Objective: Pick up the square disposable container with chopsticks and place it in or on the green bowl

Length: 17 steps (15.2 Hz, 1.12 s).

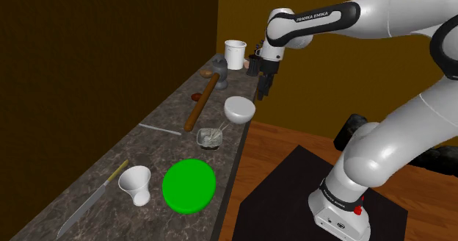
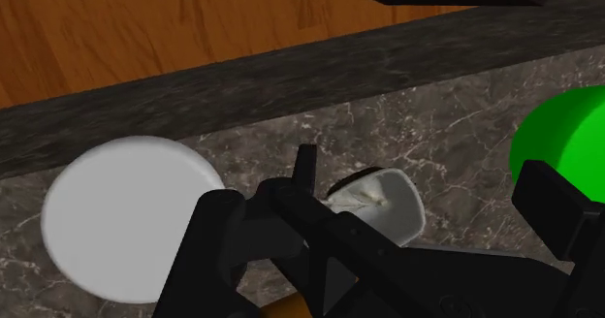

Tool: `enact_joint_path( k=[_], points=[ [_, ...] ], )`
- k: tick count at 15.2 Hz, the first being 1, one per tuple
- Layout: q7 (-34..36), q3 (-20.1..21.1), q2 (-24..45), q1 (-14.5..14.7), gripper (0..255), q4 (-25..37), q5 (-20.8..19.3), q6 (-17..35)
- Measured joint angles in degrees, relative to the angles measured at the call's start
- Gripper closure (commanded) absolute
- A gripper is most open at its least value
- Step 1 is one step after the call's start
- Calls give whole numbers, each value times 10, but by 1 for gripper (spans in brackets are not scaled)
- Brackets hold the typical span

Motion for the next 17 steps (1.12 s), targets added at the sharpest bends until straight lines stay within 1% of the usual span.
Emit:
enact_joint_path(
  k=[4,7,12,17],
  points=[
    [-58,-14,93,12,0,42,37,31],
    [-100,-17,162,19,0,70,69,54],
    [-170,-13,283,18,0,146,123,66],
    [-223,7,406,9,0,246,167,58]
  ],
)
